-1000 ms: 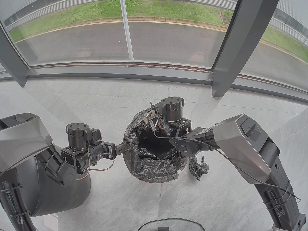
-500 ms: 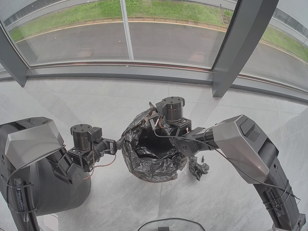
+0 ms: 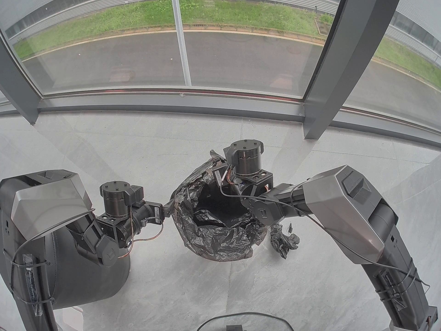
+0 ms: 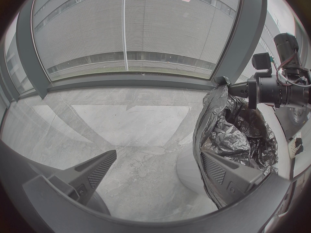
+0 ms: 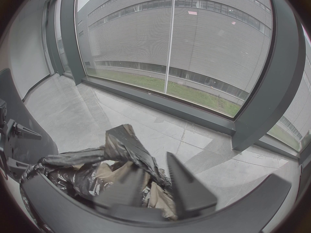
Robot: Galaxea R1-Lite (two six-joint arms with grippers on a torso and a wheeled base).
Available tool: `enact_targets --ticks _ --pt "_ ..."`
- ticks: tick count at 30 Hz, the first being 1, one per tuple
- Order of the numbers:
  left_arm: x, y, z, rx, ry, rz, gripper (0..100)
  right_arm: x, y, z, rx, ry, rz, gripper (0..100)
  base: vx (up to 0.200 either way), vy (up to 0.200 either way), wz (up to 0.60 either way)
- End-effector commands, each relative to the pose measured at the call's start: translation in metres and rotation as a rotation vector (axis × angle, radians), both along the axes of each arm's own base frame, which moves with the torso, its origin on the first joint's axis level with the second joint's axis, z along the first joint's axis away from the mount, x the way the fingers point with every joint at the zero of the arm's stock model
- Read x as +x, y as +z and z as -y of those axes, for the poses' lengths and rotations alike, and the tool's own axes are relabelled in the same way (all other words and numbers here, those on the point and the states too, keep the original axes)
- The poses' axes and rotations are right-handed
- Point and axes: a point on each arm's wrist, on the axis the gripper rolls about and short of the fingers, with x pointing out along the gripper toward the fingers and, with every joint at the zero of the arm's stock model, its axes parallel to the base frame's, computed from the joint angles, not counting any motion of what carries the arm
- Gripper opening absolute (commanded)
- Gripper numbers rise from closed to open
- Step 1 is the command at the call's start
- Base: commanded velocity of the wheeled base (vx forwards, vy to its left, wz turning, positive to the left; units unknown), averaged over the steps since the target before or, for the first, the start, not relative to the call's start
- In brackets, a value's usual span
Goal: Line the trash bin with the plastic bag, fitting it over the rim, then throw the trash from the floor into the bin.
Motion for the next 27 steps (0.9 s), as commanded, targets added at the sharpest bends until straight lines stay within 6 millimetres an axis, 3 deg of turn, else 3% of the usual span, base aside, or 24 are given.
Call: enact_targets --ticks 1,15,22,27 --pt "0.0 -0.001 0.0 0.0 0.001 -0.003 100 0.0 0.0 -0.001 0.005 0.0 0.004 100 0.0 0.0 0.0" --pt "0.0 -0.001 0.0 -0.009 -0.003 -0.006 100 -0.002 0.016 -0.002 0.098 -0.006 0.029 100 0.0 0.0 0.0" --pt "-0.006 -0.018 -0.002 -0.034 0.007 -0.073 100 -0.007 0.032 0.0 0.172 -0.038 0.039 100 0.0 0.0 0.0" --pt "-0.006 -0.023 -0.006 -0.055 0.027 -0.096 100 -0.017 0.019 -0.001 0.117 -0.03 -0.02 100 0.0 0.0 0.0"
